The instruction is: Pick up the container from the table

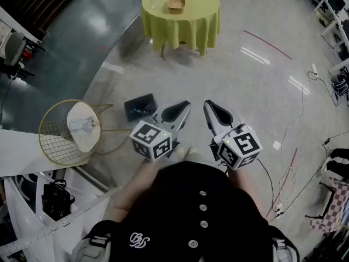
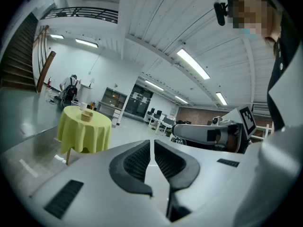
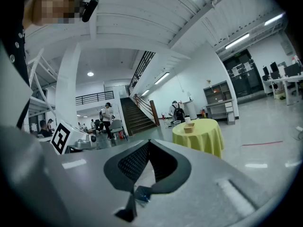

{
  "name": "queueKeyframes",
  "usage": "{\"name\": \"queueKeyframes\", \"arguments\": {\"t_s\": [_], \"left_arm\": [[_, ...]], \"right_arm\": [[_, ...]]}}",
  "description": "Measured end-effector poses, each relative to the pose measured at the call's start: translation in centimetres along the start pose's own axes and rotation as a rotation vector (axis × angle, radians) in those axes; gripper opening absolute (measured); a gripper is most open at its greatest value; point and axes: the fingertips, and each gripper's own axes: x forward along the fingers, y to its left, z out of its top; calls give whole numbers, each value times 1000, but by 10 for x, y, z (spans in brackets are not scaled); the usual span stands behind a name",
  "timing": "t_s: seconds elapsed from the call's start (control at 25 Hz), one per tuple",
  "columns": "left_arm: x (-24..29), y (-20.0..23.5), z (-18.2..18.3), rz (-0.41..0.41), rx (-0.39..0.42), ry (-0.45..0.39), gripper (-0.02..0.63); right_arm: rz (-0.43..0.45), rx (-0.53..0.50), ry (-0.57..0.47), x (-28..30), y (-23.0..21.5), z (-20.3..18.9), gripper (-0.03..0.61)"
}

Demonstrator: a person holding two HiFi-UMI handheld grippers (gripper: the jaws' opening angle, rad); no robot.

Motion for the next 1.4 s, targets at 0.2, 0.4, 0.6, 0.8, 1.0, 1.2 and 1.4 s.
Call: {"name": "queueKeyframes", "arguments": {"t_s": [0.2,0.4,0.6,0.8,1.0,1.2,1.4], "left_arm": [[2,0,1,18,-1,-10,34],[1,7,3,41,22,-23,34],[4,7,7,48,10,-44,34],[7,2,6,55,6,-44,34],[14,0,1,75,-25,-35,34],[26,-5,0,81,-24,-44,34],[36,4,0,91,-44,-49,34]], "right_arm": [[13,-55,17,6,-1,5,3],[28,-61,2,12,2,6,3],[32,-60,2,13,2,6,3],[18,-34,3,7,-5,-1,3],[18,-17,27,6,-11,-10,3],[38,-5,2,5,-20,-6,3],[34,26,-24,10,-35,-1,5]]}}
